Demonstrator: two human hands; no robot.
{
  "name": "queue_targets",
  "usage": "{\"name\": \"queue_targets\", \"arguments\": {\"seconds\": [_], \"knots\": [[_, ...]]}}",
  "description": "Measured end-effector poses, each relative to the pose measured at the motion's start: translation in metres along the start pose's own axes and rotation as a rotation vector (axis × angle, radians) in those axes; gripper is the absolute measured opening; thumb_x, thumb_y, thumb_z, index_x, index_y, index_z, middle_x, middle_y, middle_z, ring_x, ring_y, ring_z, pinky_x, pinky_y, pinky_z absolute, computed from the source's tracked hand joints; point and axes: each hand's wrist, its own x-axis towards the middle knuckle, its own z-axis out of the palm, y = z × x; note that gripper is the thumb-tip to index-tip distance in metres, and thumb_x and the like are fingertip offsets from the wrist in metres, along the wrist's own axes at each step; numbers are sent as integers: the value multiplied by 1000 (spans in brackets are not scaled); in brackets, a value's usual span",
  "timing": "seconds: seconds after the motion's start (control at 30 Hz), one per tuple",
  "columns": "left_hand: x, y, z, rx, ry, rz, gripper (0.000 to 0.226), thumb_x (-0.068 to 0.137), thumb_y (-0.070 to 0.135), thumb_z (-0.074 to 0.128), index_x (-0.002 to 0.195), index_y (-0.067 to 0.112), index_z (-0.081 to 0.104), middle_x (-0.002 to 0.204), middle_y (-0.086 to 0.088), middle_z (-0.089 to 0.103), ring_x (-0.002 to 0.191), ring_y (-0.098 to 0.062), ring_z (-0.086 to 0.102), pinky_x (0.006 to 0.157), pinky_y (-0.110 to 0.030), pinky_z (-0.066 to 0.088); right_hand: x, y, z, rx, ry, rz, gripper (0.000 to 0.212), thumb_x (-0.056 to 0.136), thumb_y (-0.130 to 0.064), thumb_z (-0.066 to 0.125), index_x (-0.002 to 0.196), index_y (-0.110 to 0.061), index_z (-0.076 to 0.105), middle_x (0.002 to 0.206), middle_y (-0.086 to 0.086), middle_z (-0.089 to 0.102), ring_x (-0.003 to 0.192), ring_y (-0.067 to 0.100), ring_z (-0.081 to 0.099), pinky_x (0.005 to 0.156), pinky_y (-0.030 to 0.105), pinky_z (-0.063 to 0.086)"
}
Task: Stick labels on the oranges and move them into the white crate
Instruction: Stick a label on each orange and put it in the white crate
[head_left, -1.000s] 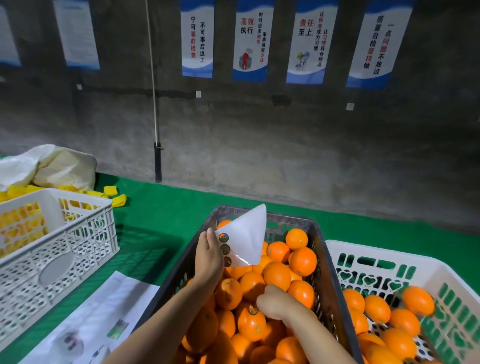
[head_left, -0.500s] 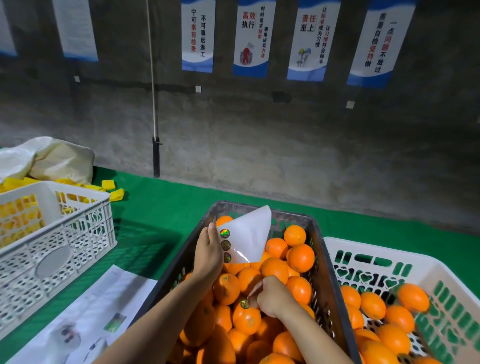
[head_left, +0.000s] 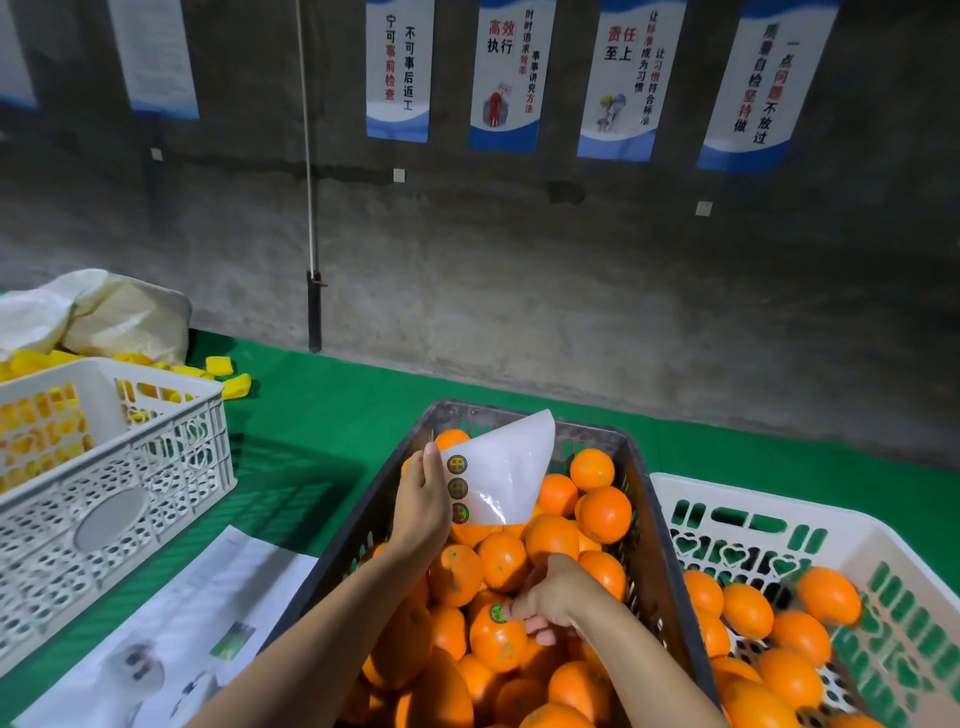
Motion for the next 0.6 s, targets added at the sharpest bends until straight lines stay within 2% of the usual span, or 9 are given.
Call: {"name": "queue_targets", "arguments": {"seconds": [0.07,0.17,0.27,0.33,0.4,0.47,0.53,0.6], "knots": [[0,-1,0,3,-8,2,34,105,43,33,93,22,57,87,3,66,70,11,63,46,-6,43,-4,-1,0,-30,-18,3,72,80,-24,82,137,-7,40,110,11,62,88,18,66,58,23,54],[1,-1,0,8,-17,12,36,105,43,33,93,20,58,86,2,67,69,9,64,47,-7,44,-13,-5,6,-103,-99,15,42,79,-35,75,109,-9,59,100,10,57,72,18,58,51,22,45],[2,-2,0,13,-28,13,38,104,44,33,94,18,58,85,0,68,70,1,67,48,-10,46,-22,-10,11,-154,-217,45,34,78,-38,74,100,-14,62,87,6,56,62,15,56,51,22,44],[2,-2,0,18,-41,6,38,104,44,33,97,17,59,89,-2,69,74,-6,68,52,-13,47,-28,-13,15,-209,-274,41,34,81,-40,70,105,-16,62,86,5,59,59,14,58,51,21,43],[1,-2,1,27,-61,-1,39,104,44,32,101,15,59,91,-3,69,77,-9,68,54,-15,48,-34,-14,19,-243,-270,-2,39,87,-38,64,117,-15,62,96,7,59,61,13,58,53,21,42],[0,-1,2,19,-72,-3,36,105,41,33,97,18,59,87,-1,68,71,-2,68,50,-10,46,-35,-10,22,-260,-214,-48,48,96,-32,55,137,-7,53,102,8,55,61,11,52,56,20,40],[-1,0,2,37,-75,8,34,105,39,35,90,18,57,81,0,65,64,9,63,45,-6,41,-36,-6,25,-276,-172,-80,49,102,-27,47,144,-1,45,93,5,53,62,9,47,57,18,38],[-2,1,2,65,-79,17,35,105,38,35,88,16,56,78,0,63,61,11,61,42,-6,39,-37,-6,27,-276,-176,-120,52,102,-33,48,147,-6,41,99,8,52,62,9,46,57,19,38]]}}
